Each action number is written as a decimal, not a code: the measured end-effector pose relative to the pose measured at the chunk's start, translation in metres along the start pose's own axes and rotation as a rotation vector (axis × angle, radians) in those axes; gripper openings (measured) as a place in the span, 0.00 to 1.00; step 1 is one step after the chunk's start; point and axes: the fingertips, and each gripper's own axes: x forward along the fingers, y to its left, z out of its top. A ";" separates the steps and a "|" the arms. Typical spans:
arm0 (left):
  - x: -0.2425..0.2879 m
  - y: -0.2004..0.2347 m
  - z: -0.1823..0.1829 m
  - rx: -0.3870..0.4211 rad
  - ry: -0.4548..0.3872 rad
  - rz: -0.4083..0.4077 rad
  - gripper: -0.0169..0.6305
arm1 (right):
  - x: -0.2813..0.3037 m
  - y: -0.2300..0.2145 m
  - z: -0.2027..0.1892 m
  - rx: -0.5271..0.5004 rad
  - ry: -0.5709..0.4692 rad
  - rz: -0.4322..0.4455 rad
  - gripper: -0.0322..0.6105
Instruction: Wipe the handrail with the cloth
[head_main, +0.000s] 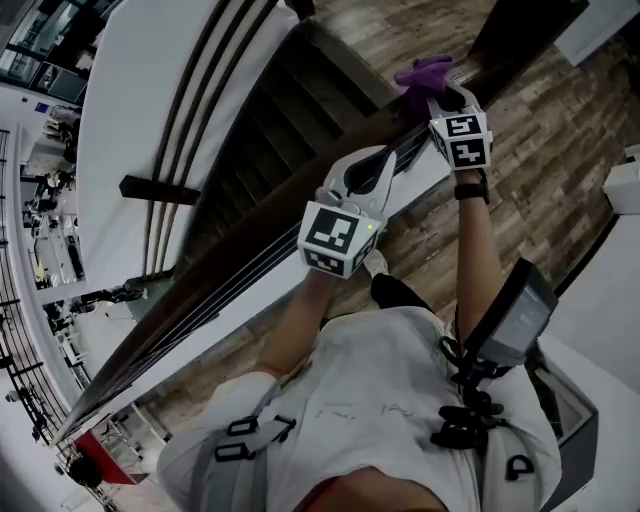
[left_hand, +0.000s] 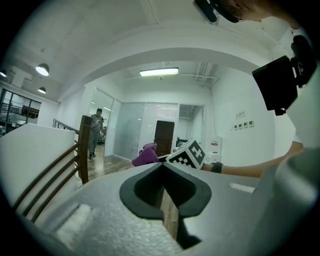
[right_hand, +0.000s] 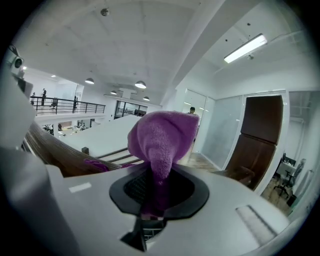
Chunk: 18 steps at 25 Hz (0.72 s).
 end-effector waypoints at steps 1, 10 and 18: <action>0.005 -0.003 0.000 0.000 0.002 -0.010 0.03 | 0.002 -0.011 -0.002 0.007 0.002 -0.012 0.14; 0.038 -0.026 -0.011 -0.021 0.029 -0.059 0.03 | 0.019 -0.105 -0.015 0.021 0.015 -0.127 0.14; 0.026 -0.020 -0.019 -0.019 0.044 -0.038 0.03 | 0.024 -0.171 -0.029 0.024 0.048 -0.254 0.14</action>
